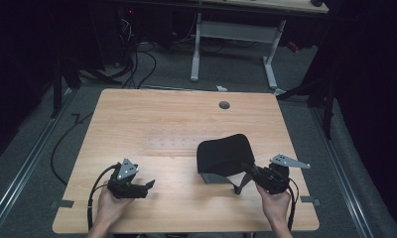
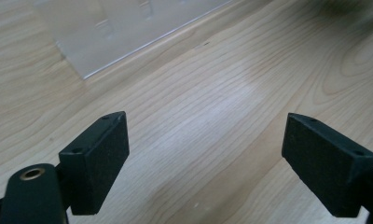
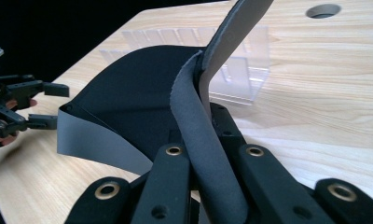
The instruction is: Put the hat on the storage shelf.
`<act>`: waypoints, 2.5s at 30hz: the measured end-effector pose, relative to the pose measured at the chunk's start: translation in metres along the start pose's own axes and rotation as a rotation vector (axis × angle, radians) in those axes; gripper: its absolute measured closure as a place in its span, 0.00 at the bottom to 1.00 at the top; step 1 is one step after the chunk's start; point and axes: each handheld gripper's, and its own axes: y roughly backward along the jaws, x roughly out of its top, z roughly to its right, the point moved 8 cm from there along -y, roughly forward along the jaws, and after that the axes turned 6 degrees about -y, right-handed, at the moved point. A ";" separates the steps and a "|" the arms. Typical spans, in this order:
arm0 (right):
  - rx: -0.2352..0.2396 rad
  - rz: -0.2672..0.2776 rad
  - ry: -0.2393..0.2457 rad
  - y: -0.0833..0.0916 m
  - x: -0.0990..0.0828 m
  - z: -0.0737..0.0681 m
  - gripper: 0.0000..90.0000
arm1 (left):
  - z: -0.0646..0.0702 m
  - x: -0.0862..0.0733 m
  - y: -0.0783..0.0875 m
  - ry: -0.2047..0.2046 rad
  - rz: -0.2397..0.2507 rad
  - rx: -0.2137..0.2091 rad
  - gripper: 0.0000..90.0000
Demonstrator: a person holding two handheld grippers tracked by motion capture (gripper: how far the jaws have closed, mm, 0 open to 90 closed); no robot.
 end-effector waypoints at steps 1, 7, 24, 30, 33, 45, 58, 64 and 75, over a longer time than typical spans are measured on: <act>0.004 0.000 0.002 -0.001 0.000 -0.001 0.96 | 0.003 0.001 0.000 0.002 0.002 -0.009 0.17; 0.024 -0.016 0.021 -0.008 0.001 -0.010 0.96 | 0.022 0.006 -0.001 -0.013 0.005 -0.057 0.17; 0.083 -0.063 0.033 -0.027 -0.001 -0.030 0.96 | 0.060 0.022 -0.005 -0.033 0.032 -0.152 0.17; 0.102 -0.081 0.041 -0.033 -0.001 -0.038 0.96 | 0.068 0.025 -0.005 -0.044 0.039 -0.168 0.17; 0.112 -0.085 0.048 -0.035 -0.001 -0.042 0.96 | 0.069 0.024 -0.007 -0.059 0.035 -0.170 0.16; 0.133 -0.150 0.069 -0.046 -0.002 -0.055 0.96 | 0.074 0.026 -0.006 -0.077 0.060 -0.180 0.17; 0.122 -0.216 0.081 -0.056 -0.008 -0.061 0.96 | 0.078 0.023 -0.007 -0.112 0.060 -0.180 0.18; 0.123 -0.235 0.076 -0.059 -0.009 -0.063 0.96 | 0.079 0.023 -0.008 -0.114 0.064 -0.187 0.19; 0.127 -0.229 0.078 -0.061 -0.008 -0.068 0.96 | 0.078 0.024 -0.008 -0.124 0.063 -0.179 0.23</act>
